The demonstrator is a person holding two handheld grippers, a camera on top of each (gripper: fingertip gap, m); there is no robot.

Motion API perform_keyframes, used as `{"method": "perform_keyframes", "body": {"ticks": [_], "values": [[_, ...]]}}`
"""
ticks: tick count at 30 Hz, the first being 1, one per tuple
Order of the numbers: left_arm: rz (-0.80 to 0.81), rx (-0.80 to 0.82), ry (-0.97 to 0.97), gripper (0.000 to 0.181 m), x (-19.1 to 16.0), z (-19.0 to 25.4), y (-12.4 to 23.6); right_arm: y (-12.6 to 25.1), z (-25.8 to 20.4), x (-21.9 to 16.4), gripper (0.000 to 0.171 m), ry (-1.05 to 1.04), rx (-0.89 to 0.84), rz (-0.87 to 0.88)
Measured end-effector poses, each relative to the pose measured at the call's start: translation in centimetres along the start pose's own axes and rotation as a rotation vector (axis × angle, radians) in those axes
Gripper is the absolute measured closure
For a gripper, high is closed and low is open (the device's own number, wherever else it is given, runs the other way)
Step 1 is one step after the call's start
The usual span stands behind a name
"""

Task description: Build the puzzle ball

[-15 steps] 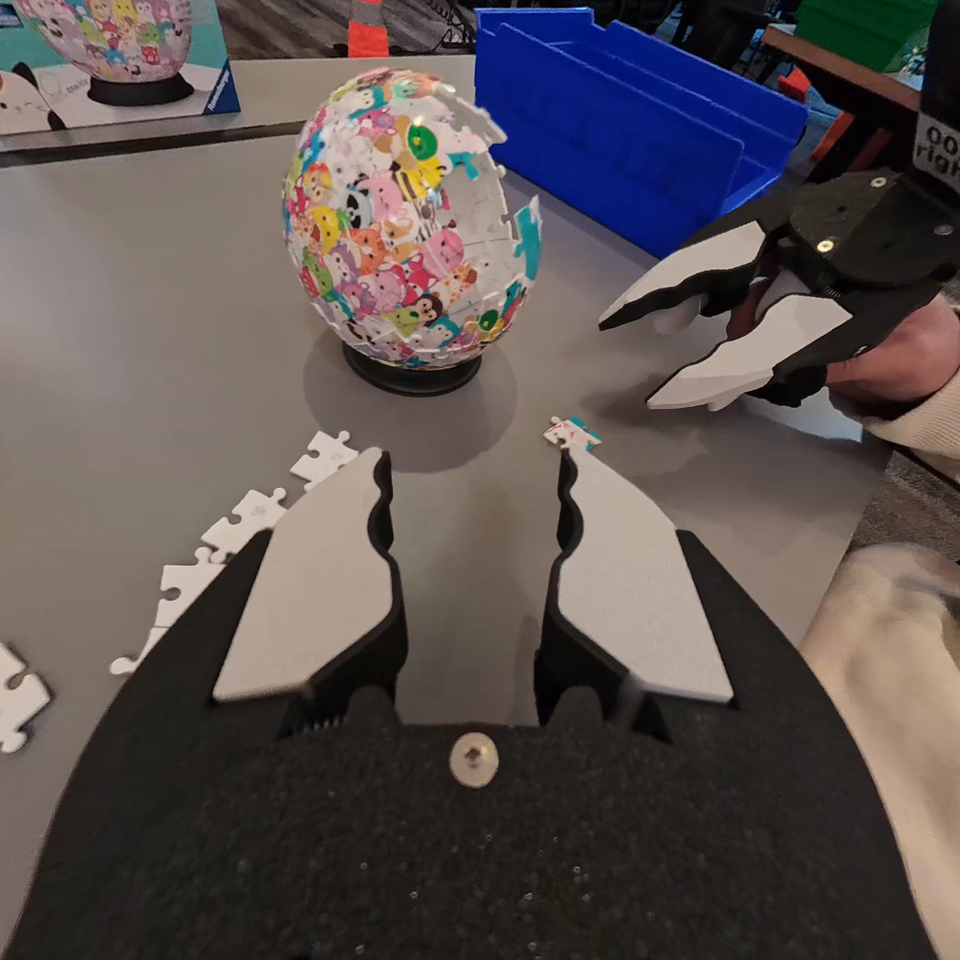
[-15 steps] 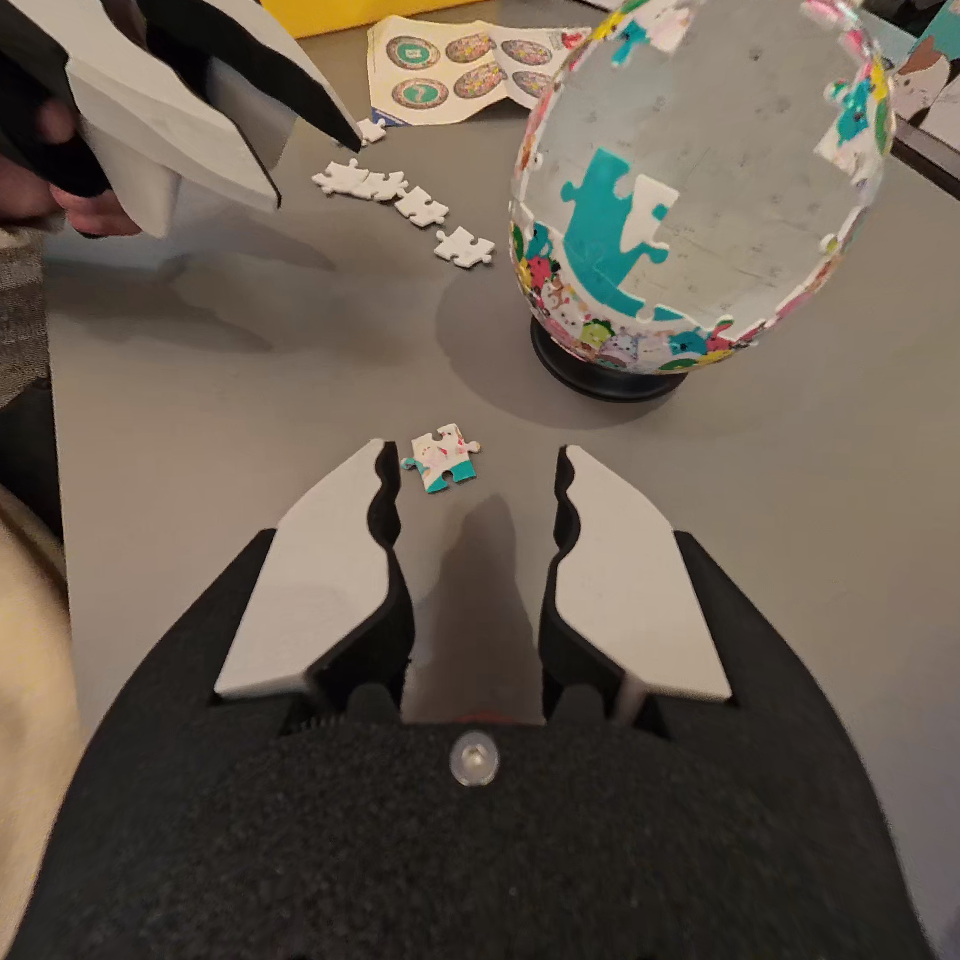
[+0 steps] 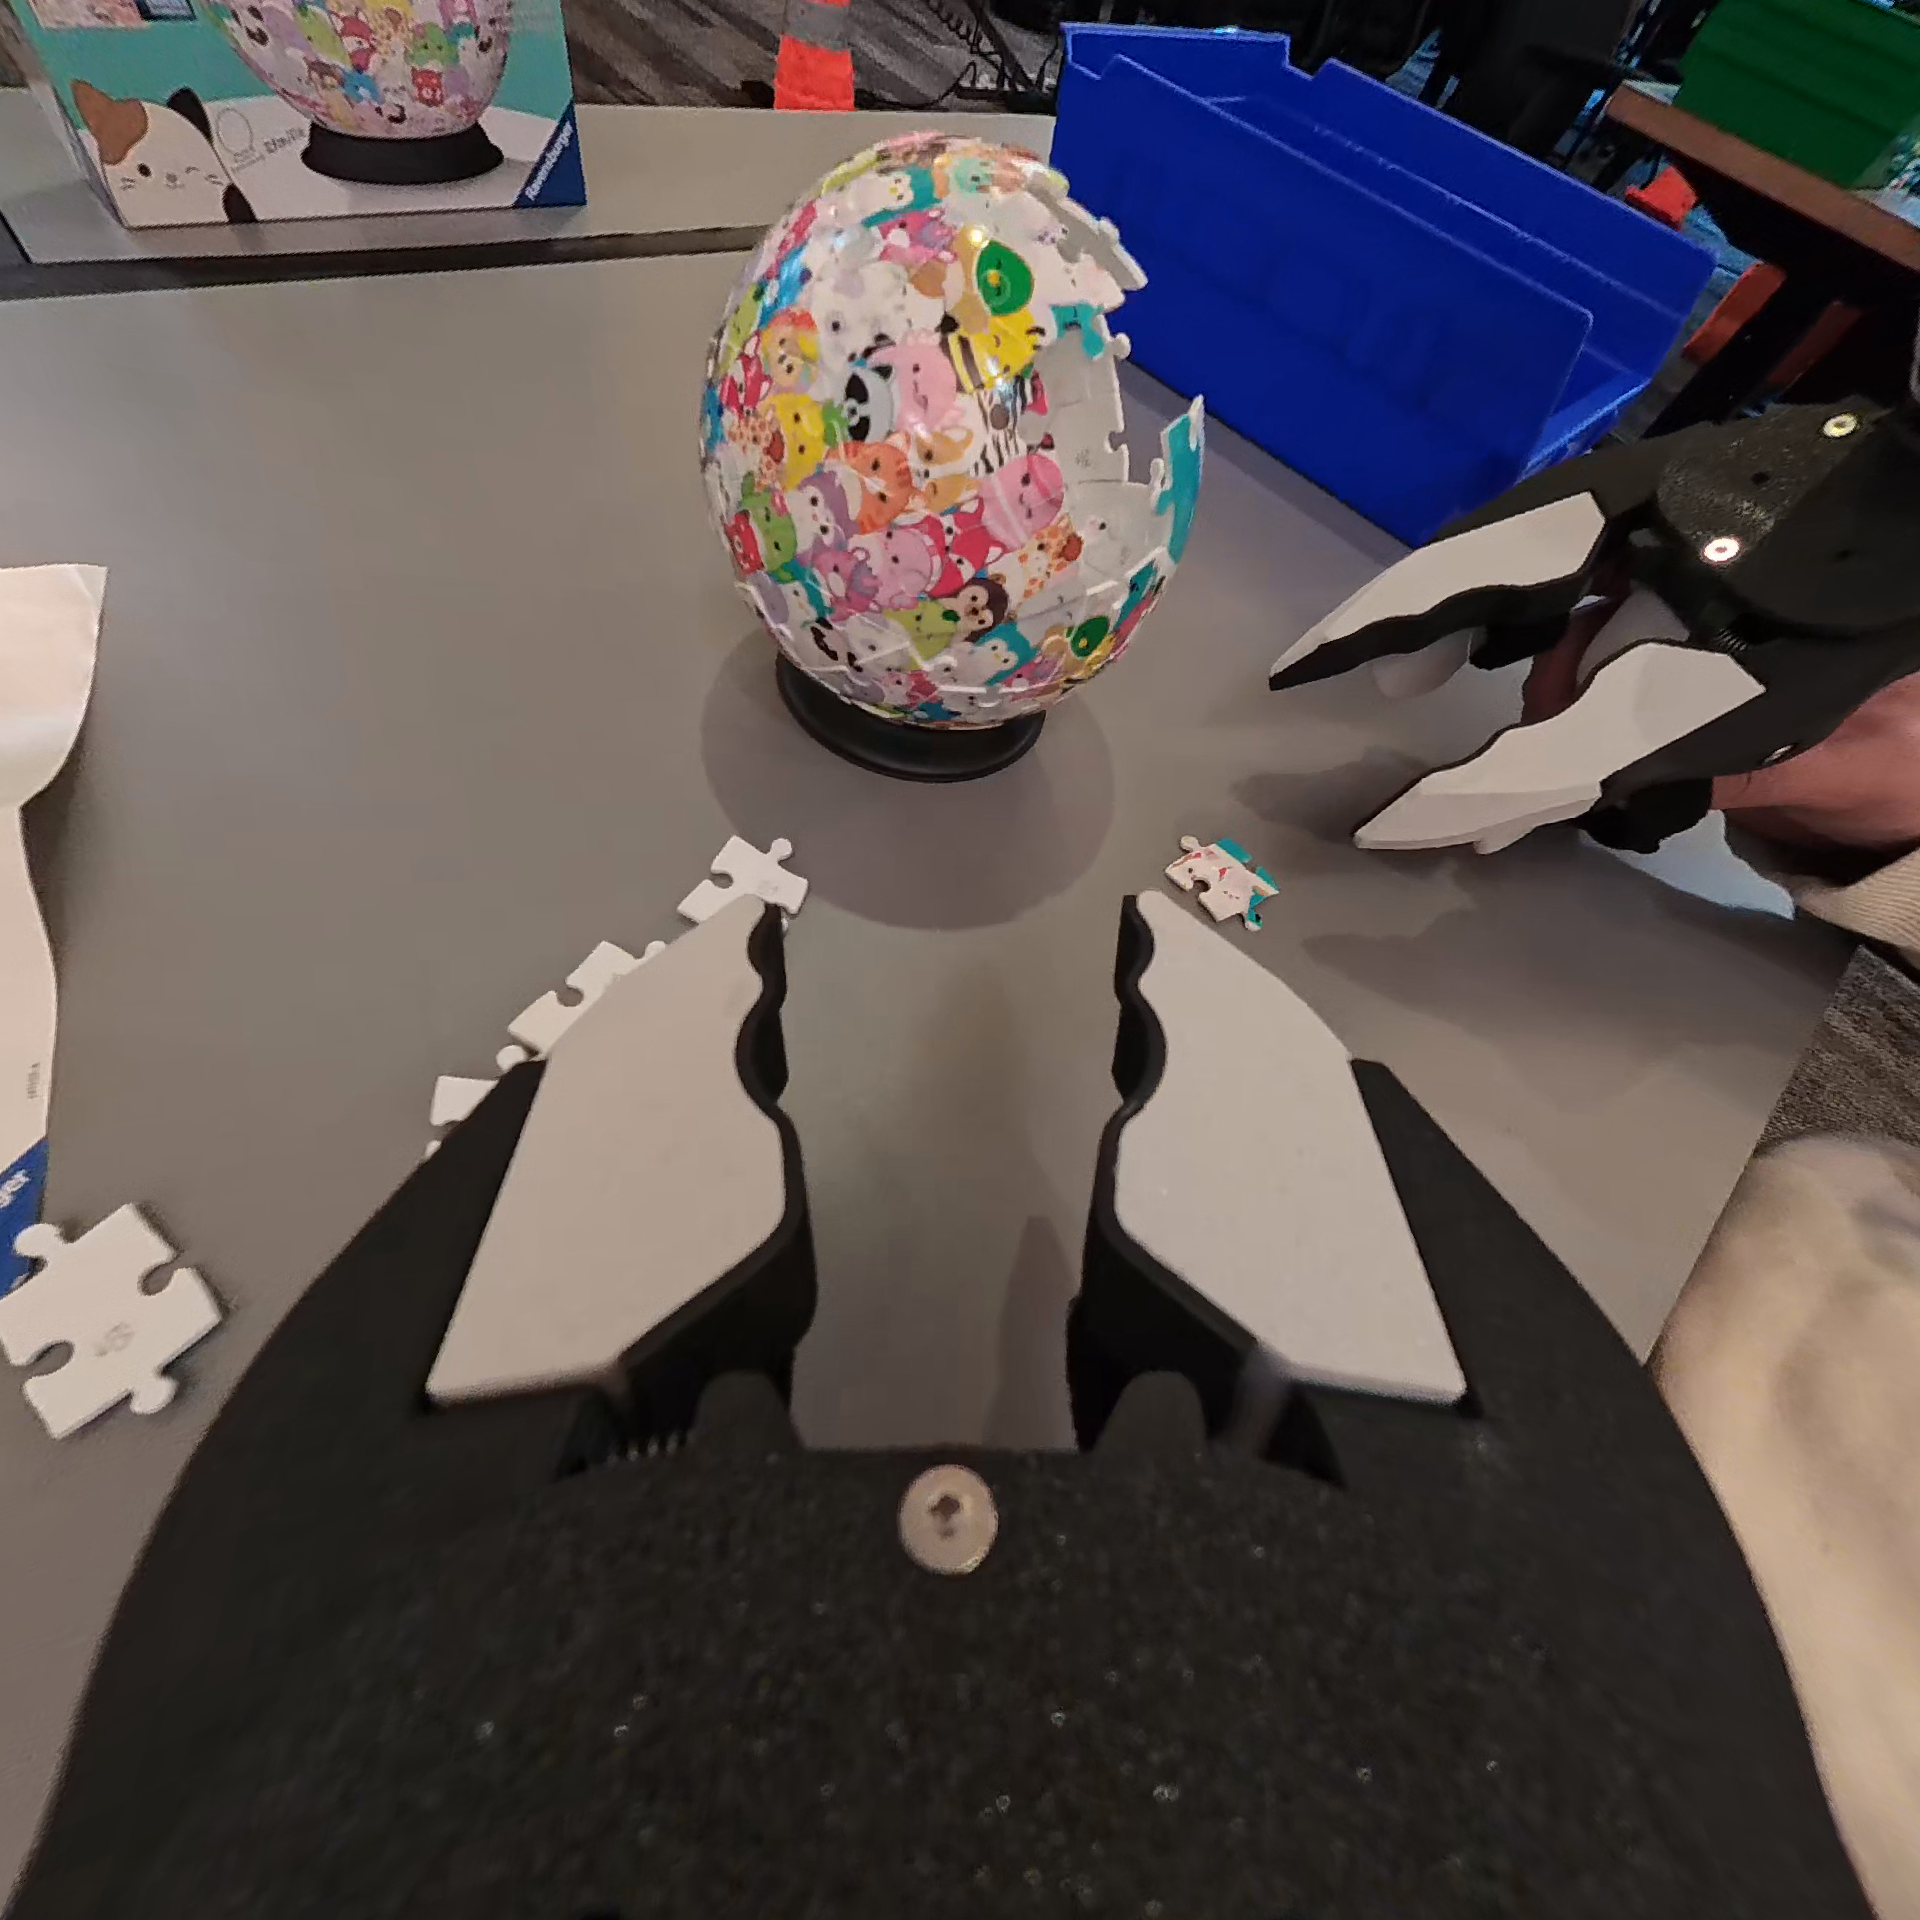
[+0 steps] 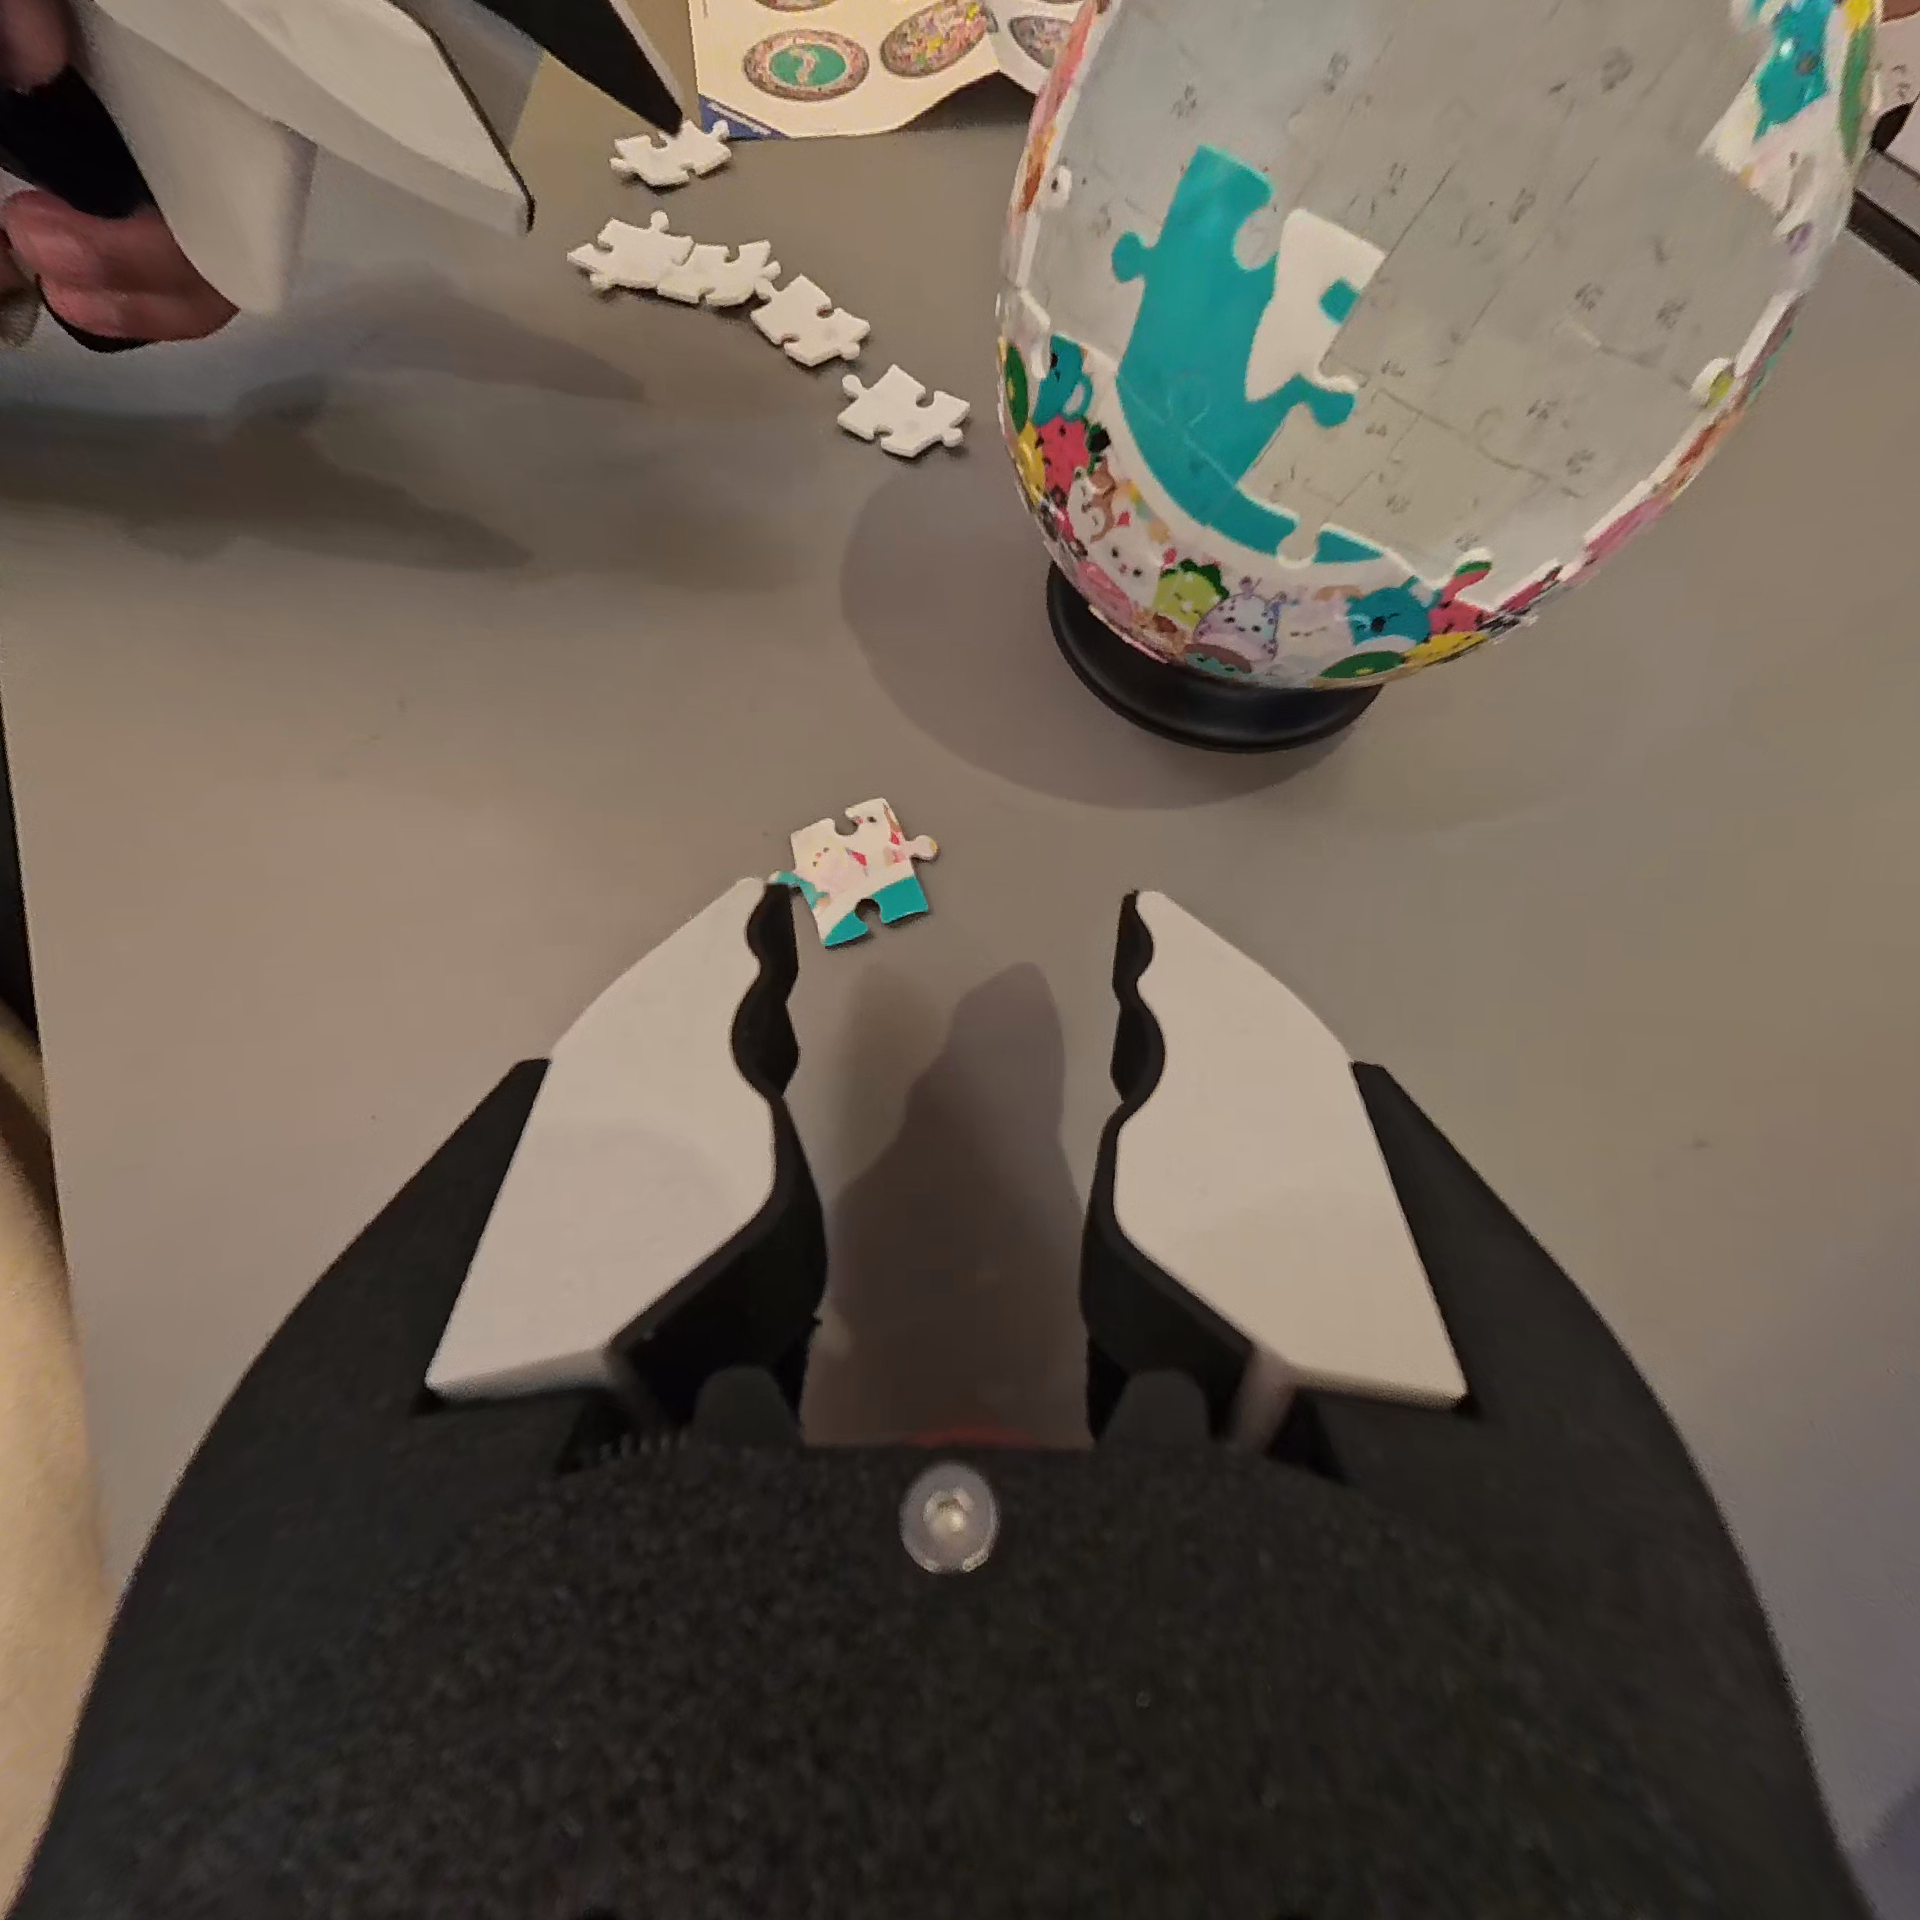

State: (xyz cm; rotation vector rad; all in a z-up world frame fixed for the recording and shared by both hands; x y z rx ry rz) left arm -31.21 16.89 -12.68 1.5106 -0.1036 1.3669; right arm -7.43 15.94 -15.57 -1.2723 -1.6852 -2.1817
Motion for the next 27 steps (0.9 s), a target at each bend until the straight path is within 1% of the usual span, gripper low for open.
{"method": "perform_keyframes", "body": {"ticks": [8, 11, 13, 16, 20, 23, 24, 25, 26, 27], "values": [[-0.024, 0.006, -0.066, 0.122, -0.3, 1.4, -0.1, 0.4, 1.1, -1.0, 0.12, -0.013, -0.009, -0.068], [-0.044, 0.021, -0.11, 0.123, -0.4, 1.6, -0.5, 0.0, 1.2, -1.7, 0.115, 0.034, 0.033, -0.135], [-0.073, 0.02, -0.147, 0.125, -0.5, 1.8, -1.0, -0.5, 1.1, -1.9, 0.115, 0.068, 0.068, -0.173], [-0.093, -0.001, -0.193, 0.125, -0.5, 2.3, -1.6, -1.4, 1.2, -1.3, 0.107, 0.117, 0.103, -0.197], [-0.11, -0.051, -0.215, 0.126, -0.3, 3.1, -2.4, -2.5, 0.0, 0.5, 0.112, 0.129, 0.265, -0.164], [-0.129, -0.069, -0.219, 0.128, -0.4, 3.3, -2.8, -3.5, -0.8, 0.8, 0.111, 0.223, 0.183, -0.202], [-0.134, -0.076, -0.219, 0.128, -0.5, 3.4, -2.9, -3.6, -1.0, 1.0, 0.114, 0.246, 0.167, -0.186], [-0.14, -0.084, -0.216, 0.128, -0.5, 3.5, -3.1, -3.7, -1.2, 1.1, 0.12, 0.254, 0.167, -0.182], [-0.15, -0.096, -0.211, 0.129, -0.6, 3.6, -3.2, -3.7, -1.2, 1.1, 0.131, 0.245, 0.168, -0.188], [-0.162, -0.107, -0.205, 0.131, -0.6, 3.7, -3.4, -3.7, -1.1, 1.2, 0.133, 0.238, 0.169, -0.192]]}}
Point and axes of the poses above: each gripper's, where its closed fingertips meet, y back along the fingers, x out of its top, z = x × y across the jaws, the point moved 7 cm from there along y, back along the fingers, and after that the axes turned 13 degrees about -z, right-handed, at the moved point
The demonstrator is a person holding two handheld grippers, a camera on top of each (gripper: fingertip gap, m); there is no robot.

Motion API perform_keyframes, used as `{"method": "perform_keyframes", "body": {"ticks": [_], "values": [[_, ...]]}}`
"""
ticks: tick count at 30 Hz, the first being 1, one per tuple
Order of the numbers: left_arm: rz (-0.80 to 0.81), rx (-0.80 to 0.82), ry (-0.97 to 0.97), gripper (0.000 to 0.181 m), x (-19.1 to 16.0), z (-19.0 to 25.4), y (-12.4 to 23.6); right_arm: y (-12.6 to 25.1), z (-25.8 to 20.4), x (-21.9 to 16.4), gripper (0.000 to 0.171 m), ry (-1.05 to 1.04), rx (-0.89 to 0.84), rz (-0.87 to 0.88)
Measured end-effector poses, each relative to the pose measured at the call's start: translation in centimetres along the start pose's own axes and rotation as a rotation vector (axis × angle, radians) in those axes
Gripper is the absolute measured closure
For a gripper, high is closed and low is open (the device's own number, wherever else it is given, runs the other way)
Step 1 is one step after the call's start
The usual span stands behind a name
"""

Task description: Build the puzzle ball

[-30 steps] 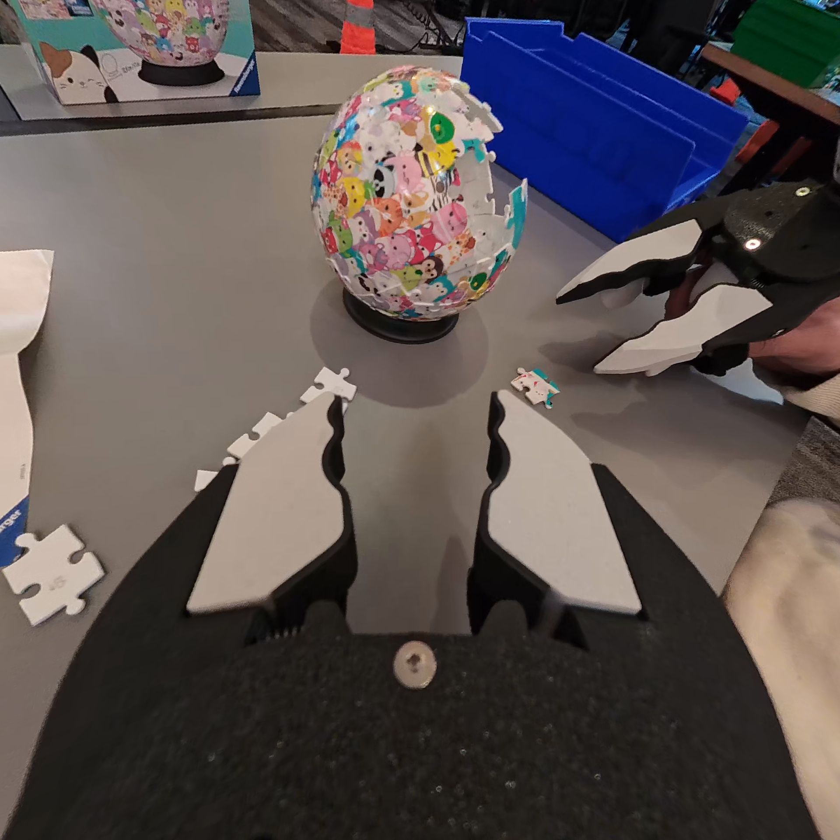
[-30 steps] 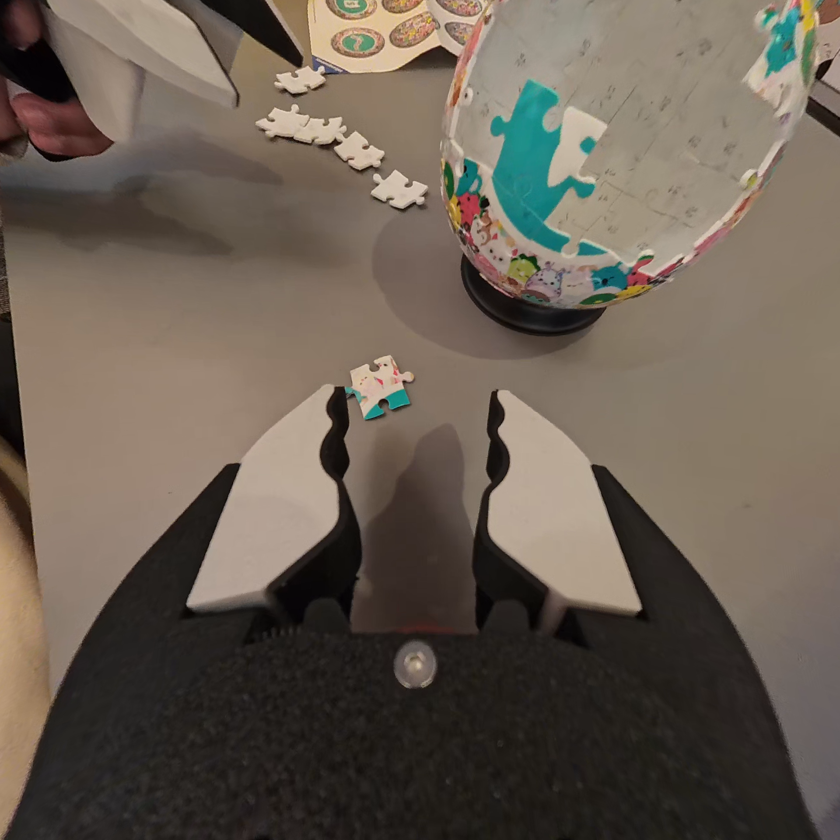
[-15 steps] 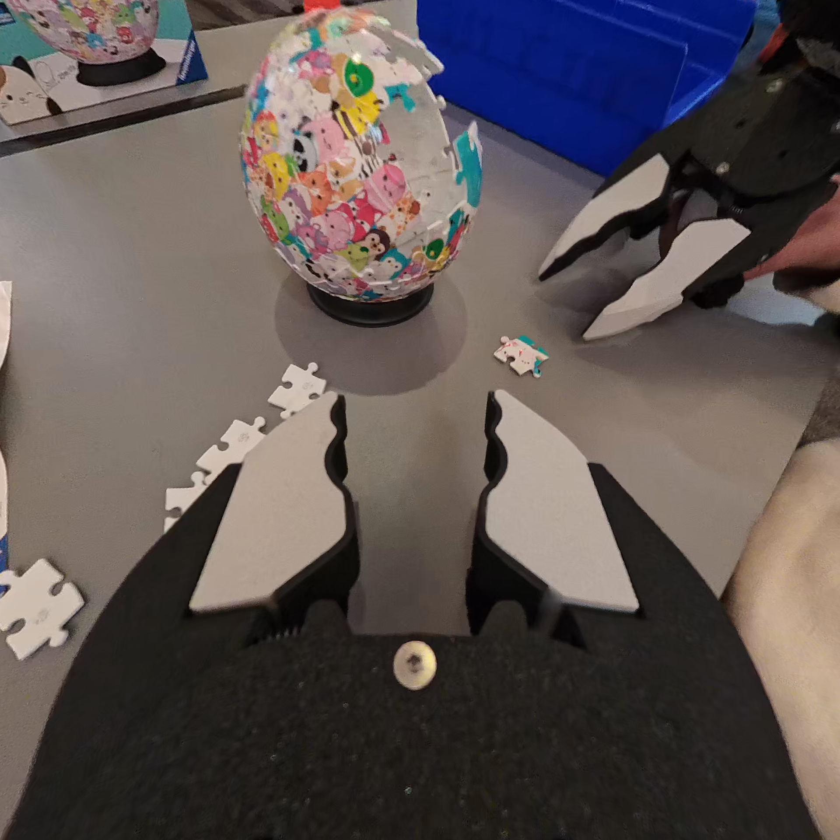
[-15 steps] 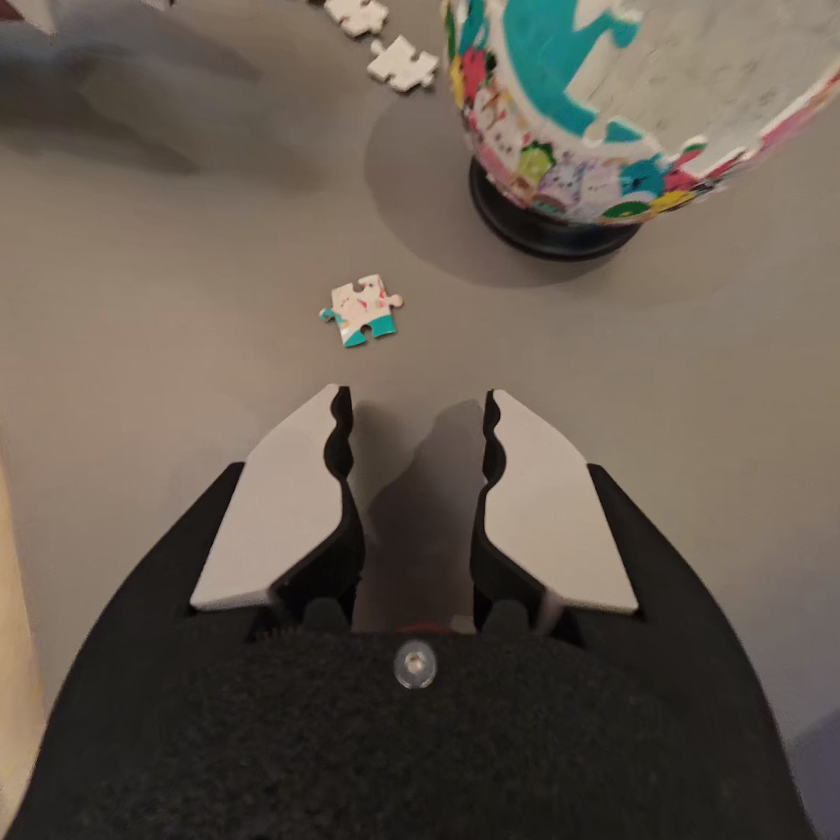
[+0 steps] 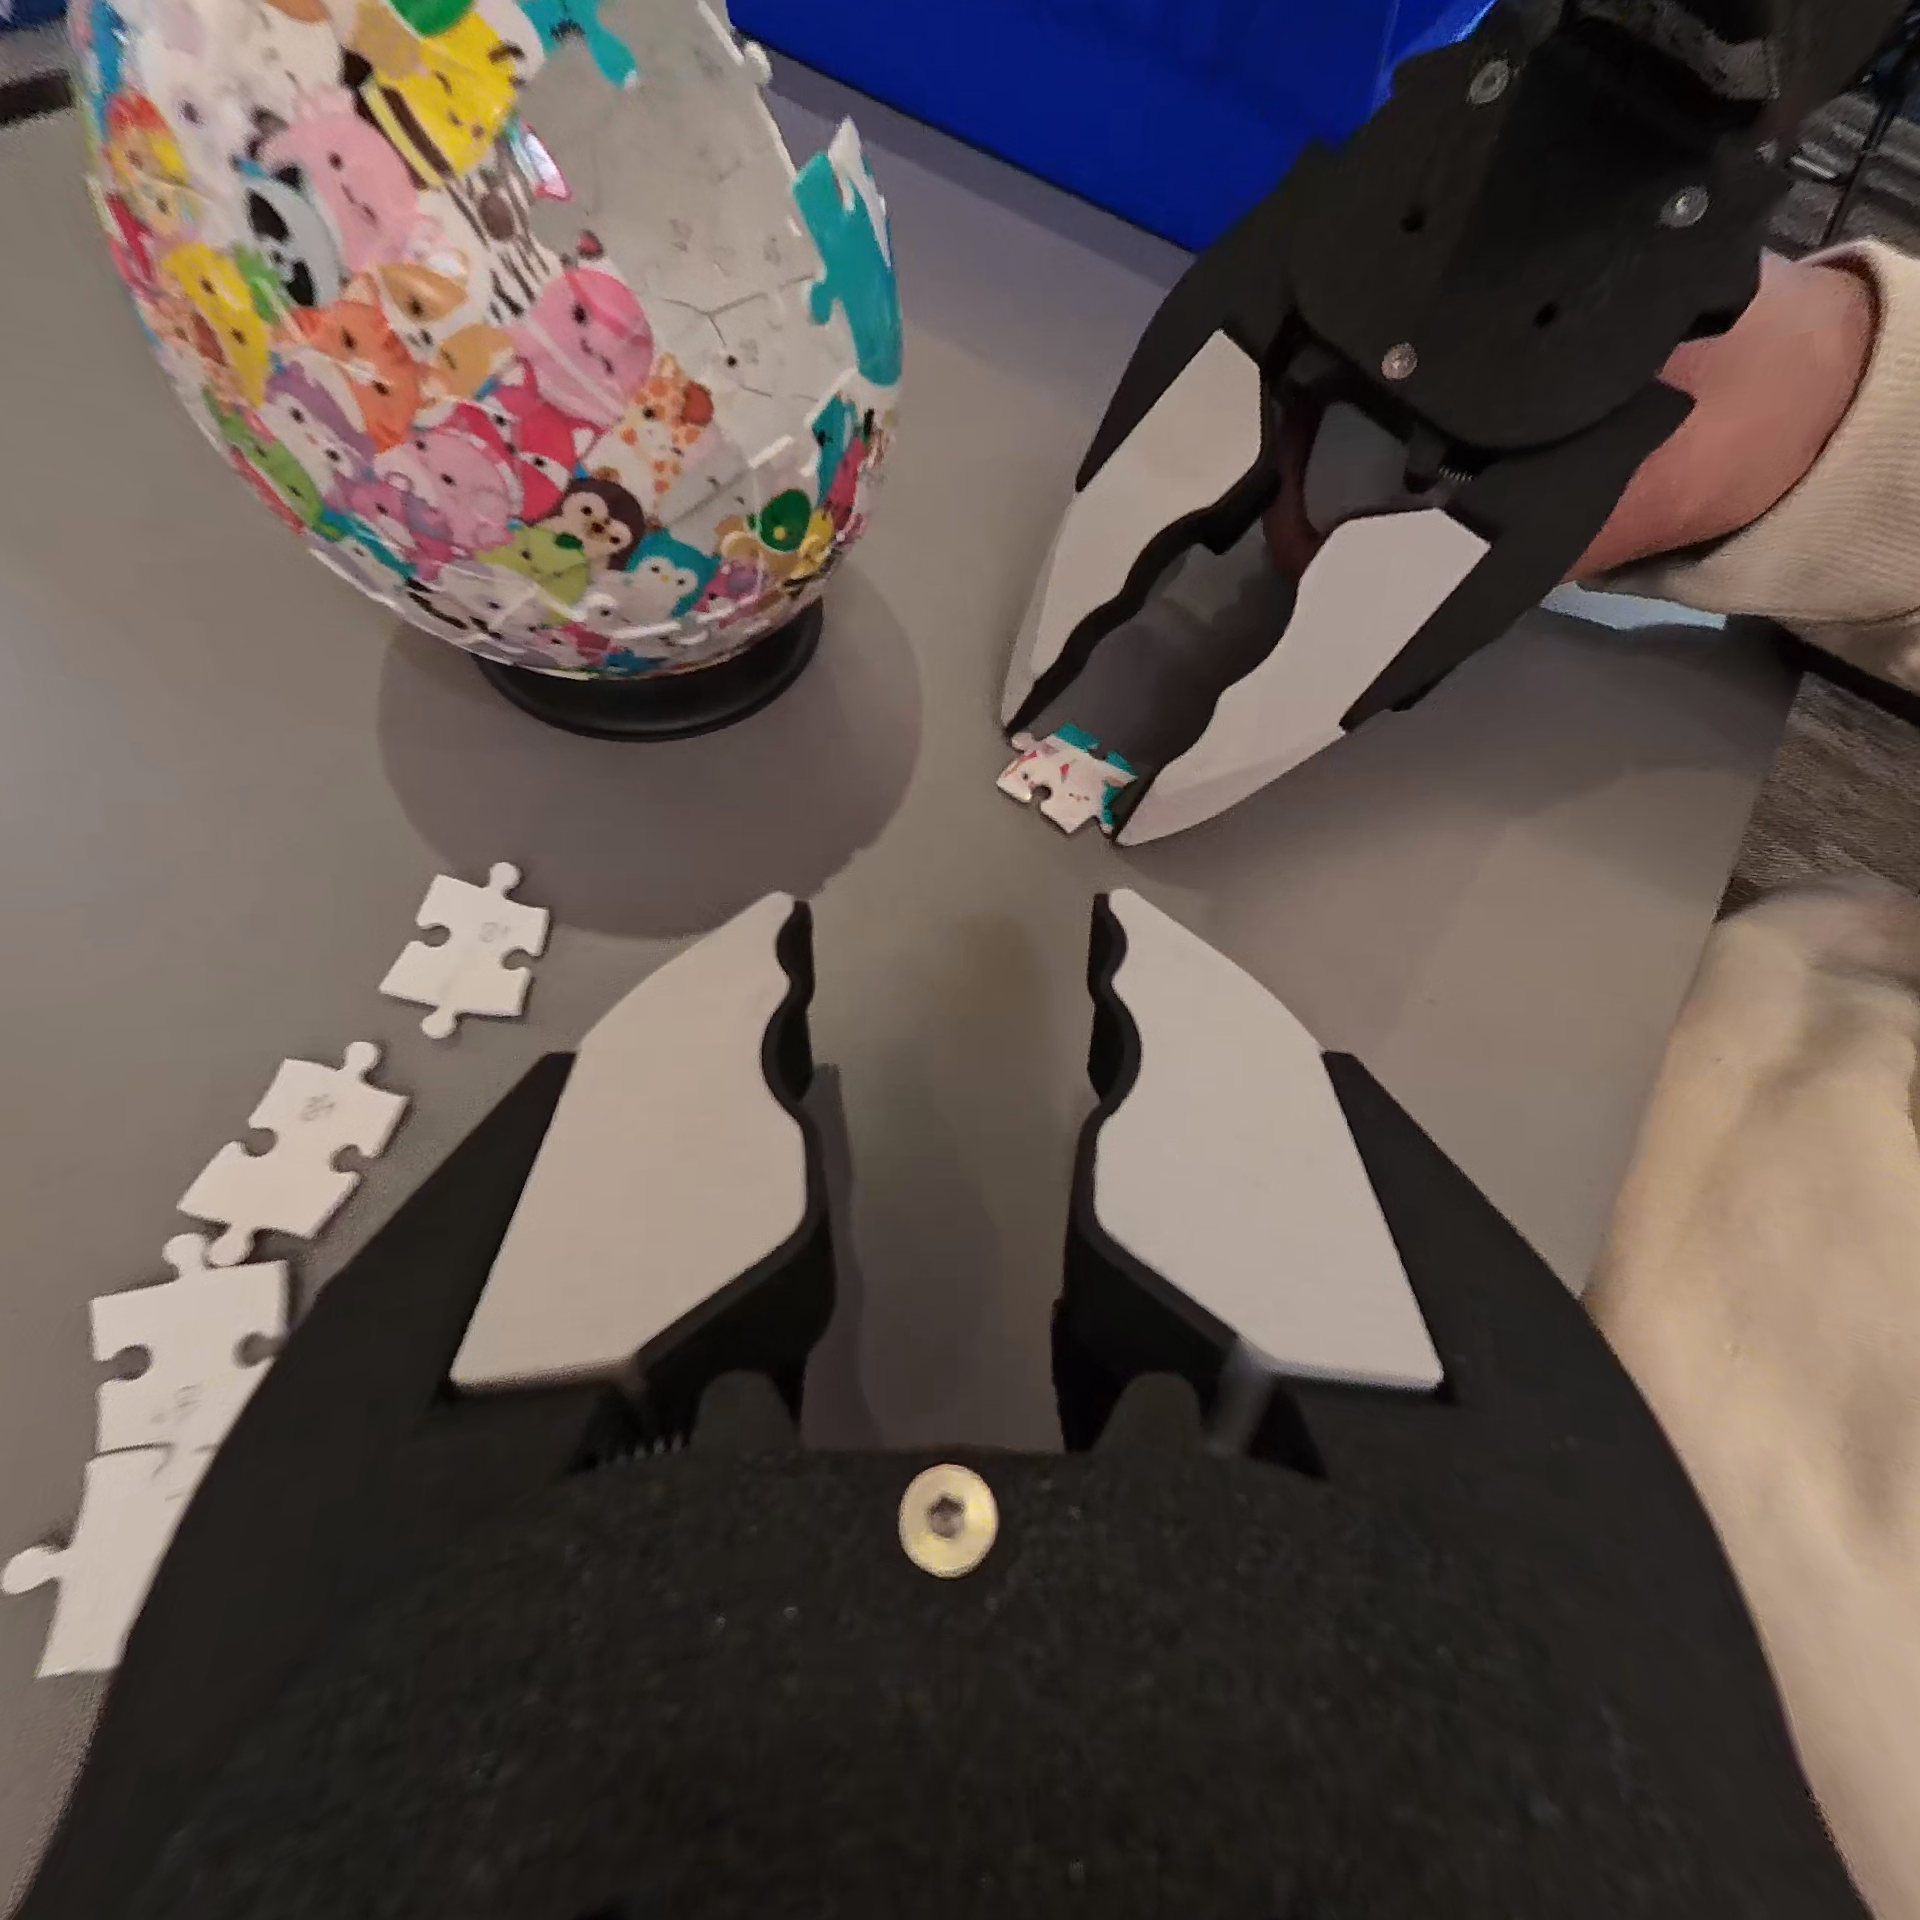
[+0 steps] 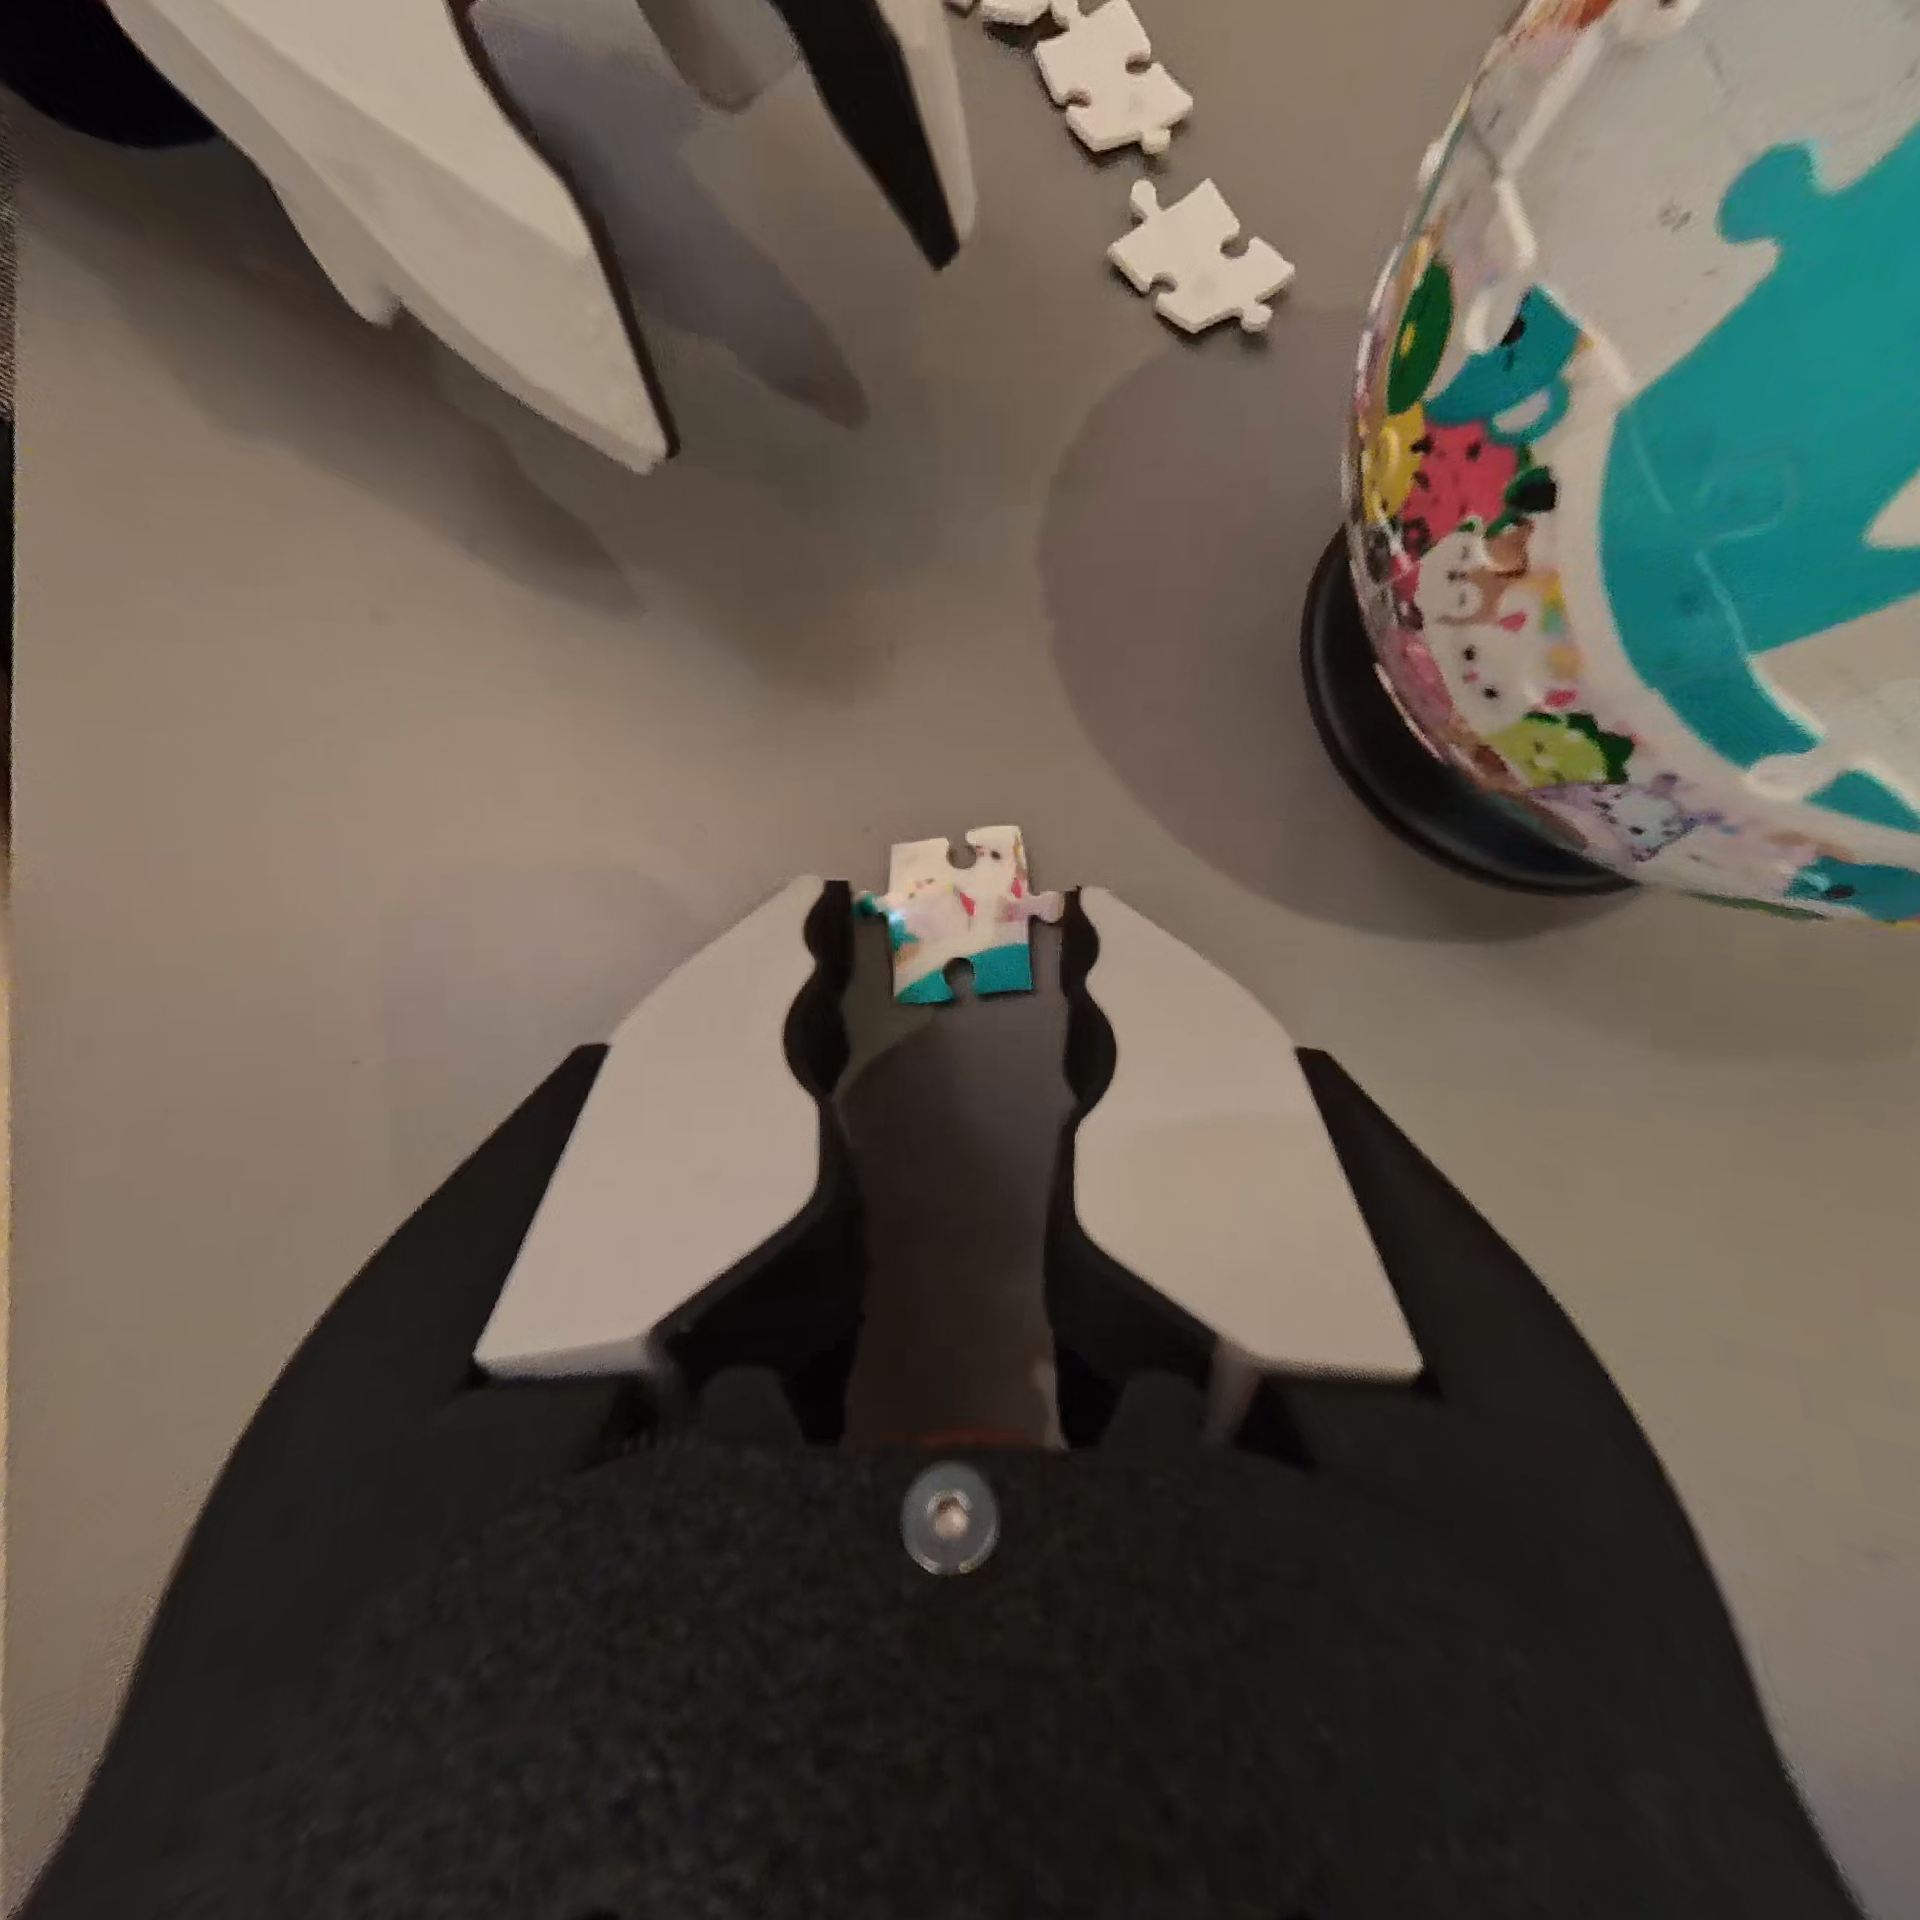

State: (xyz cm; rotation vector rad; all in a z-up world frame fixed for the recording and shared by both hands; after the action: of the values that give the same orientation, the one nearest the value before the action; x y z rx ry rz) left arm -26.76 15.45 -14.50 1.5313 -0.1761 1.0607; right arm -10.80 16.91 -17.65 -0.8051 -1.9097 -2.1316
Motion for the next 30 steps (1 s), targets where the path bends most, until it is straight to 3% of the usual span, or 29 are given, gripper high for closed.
{"method": "perform_keyframes", "body": {"ticks": [3, 7, 12, 16, 17, 18, 19, 23, 28, 30], "values": [[-0.017, -0.065, 0.025, 0.137, -0.1, 0.5, -0.5, 0.1, -0.1, 0.1, 0.133, 0.04, -0.056, -0.009], [-0.015, -0.185, 0.093, 0.137, 0.2, 0.7, -1.1, 1.0, -0.8, 0.3, 0.134, 0.218, -0.28, -0.049], [0.018, -0.465, 0.179, 0.127, 1.0, 1.4, -1.8, 3.7, -3.9, 2.9, 0.134, 0.35, -0.37, 0.153], [0.099, -0.628, 0.205, 0.153, 1.6, 1.6, -0.6, 4.5, -5.5, 4.0, 0.134, 0.448, -0.472, 0.219], [0.111, -0.644, 0.21, 0.157, 1.7, 1.5, -0.4, 4.5, -5.7, 4.1, 0.143, 0.455, -0.461, 0.236], [0.125, -0.678, 0.212, 0.162, 1.7, 1.6, -0.1, 4.5, -6.1, 4.1, 0.171, 0.486, -0.456, 0.233], [0.141, -0.725, 0.212, 0.176, 1.8, 1.7, 0.2, 4.6, -6.1, 4.3, 0.171, 0.504, -0.502, 0.25], [0.109, -0.608, 0.192, 0.181, 1.5, 0.6, 0.6, 4.6, -5.5, 3.9, 0.171, 0.476, -0.524, 0.24], [0.113, -0.453, 0.154, 0.181, -0.3, 1.3, 3.5, 5.8, -3.6, 1.0, 0.159, 0.177, -0.381, 0.206], [0.1, -0.403, 0.124, 0.17, -0.7, 2.3, 4.1, 6.5, -4.3, 0.5, 0.16, 0.104, -0.232, 0.221]]}}
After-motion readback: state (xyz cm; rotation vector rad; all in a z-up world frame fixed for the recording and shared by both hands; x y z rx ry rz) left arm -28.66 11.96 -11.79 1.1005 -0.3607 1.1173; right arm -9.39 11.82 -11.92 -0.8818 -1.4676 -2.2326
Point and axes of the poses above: each gripper's, where its closed fingertips meet, y back along the fingers, x out of its top, z = x × y across the jaws, the point moved 7 cm from there along y, back along the fingers, and after that the axes turned 13 degrees about -z, right-handed, at the moved point
